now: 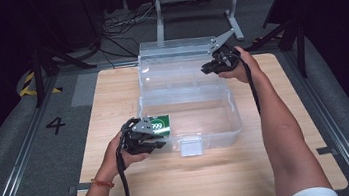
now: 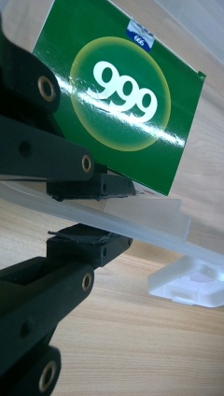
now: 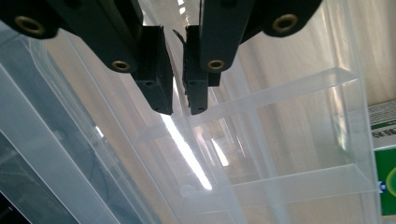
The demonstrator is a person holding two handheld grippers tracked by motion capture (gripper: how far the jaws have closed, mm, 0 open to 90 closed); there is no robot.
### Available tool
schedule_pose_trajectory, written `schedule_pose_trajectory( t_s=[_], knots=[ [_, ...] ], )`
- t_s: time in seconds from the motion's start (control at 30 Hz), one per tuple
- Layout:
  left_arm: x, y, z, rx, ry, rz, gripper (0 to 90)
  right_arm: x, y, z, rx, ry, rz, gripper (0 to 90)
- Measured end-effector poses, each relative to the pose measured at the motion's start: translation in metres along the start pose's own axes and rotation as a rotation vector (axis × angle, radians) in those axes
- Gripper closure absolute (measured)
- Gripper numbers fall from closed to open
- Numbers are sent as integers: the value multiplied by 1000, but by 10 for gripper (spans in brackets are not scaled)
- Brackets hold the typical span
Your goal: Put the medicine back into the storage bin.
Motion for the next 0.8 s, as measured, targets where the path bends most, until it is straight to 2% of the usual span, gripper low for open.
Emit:
schedule_pose_trajectory(
  t_s=[0.17,0.27,0.4,0.57,0.63,0.8],
  knots=[
    [1,1,2,-9,5,14,751,-6,2,-3,-51,1,-29,852],
    [1,3,5,-25,8,14,746,-8,2,-4,-63,-1,-44,857],
    [2,3,5,-23,11,20,744,-10,3,-6,-75,-13,-58,860],
    [2,3,7,-18,11,17,742,-15,4,-10,-93,-8,-63,871],
    [2,3,9,-29,15,25,741,-17,5,-12,-100,-12,-65,874],
    [5,7,15,-12,40,35,744,-24,6,-18,-124,-4,-54,880]
  ],
)
Point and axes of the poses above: each handheld gripper's, and its own axes: x roughly forward along the jaws, y roughly out of its top, z roughly to its right, the point moved 5 cm from there along x, roughly forward along the jaws, and after that the axes turned 11 degrees about -z, right-handed, at the moved point
